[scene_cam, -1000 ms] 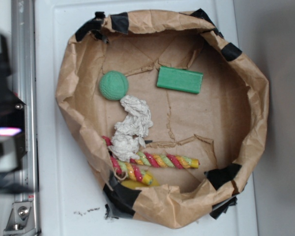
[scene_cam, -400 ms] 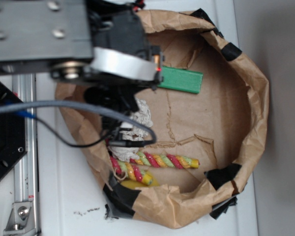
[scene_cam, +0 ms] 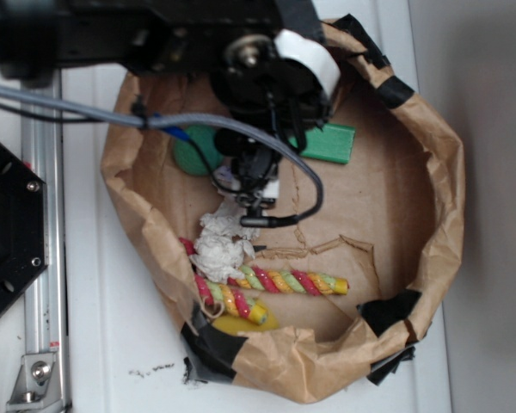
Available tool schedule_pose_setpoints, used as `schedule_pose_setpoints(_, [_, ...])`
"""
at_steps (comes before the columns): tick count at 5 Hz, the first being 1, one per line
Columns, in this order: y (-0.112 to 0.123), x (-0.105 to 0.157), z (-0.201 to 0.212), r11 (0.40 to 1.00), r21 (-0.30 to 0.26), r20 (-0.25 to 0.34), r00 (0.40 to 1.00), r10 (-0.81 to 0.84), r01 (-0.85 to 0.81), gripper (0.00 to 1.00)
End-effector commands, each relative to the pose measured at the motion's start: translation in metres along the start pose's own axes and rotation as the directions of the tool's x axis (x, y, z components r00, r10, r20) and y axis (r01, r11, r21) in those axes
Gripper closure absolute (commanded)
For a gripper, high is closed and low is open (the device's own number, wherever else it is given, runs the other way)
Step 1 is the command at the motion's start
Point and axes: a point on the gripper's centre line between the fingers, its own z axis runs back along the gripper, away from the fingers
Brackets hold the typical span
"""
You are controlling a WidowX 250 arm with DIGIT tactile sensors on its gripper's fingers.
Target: Grab the green block.
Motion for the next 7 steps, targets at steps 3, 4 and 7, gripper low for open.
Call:
schedule_pose_setpoints(3, [-0.009, 0.054, -0.064, 0.997, 0.002, -0.028, 0.997, -0.075, 0.075, 1.00])
schedule_pose_setpoints(4, [-0.005, 0.055, -0.054, 0.995, 0.008, -0.021, 0.994, -0.103, 0.103, 1.00])
schedule_pose_setpoints(7, [-0.040, 0.041, 0.070, 0.983, 0.021, 0.052, 0.982, -0.182, 0.181, 1.00])
